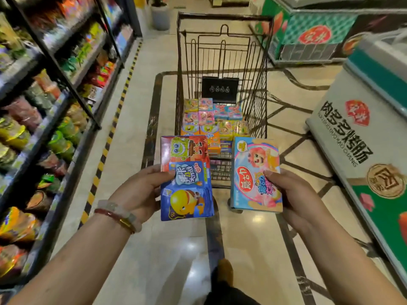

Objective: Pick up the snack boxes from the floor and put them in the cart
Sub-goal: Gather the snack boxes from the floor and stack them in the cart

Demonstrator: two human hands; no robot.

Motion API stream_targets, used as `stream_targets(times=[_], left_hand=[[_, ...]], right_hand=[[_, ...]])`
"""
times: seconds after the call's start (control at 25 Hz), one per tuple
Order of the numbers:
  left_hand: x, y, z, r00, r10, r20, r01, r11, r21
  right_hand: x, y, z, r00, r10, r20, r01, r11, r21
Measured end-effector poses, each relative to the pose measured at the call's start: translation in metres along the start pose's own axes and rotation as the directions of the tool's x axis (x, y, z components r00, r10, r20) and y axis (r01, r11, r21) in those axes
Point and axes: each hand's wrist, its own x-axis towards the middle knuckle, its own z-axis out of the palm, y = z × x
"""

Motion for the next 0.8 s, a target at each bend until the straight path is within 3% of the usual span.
stream_targets(times=[0.28, 0.48, 0.8], left_hand=[[0.106, 0.061, 0.048, 0.999, -0.019, 0.050, 0.019, 1.000, 0.000], [0.168, 0.104, 0.048, 0.995, -0.042, 0.092, 0.046, 0.998, -0.034], [0.288, 0.176, 0.040, 0.994, -0.025, 0.109, 0.026, 1.000, -0.011]], right_hand=[[0.106, -0.071, -0.014, 1.000, -0.013, -0.020, 0.012, 0.999, -0.030], [0.175, -0.091, 0.000, 0.998, 0.032, -0.046, -0.034, 0.999, -0.035], [0.274, -0.116, 0.041, 0.987, -0.006, -0.161, 0.010, 1.000, 0.021]])
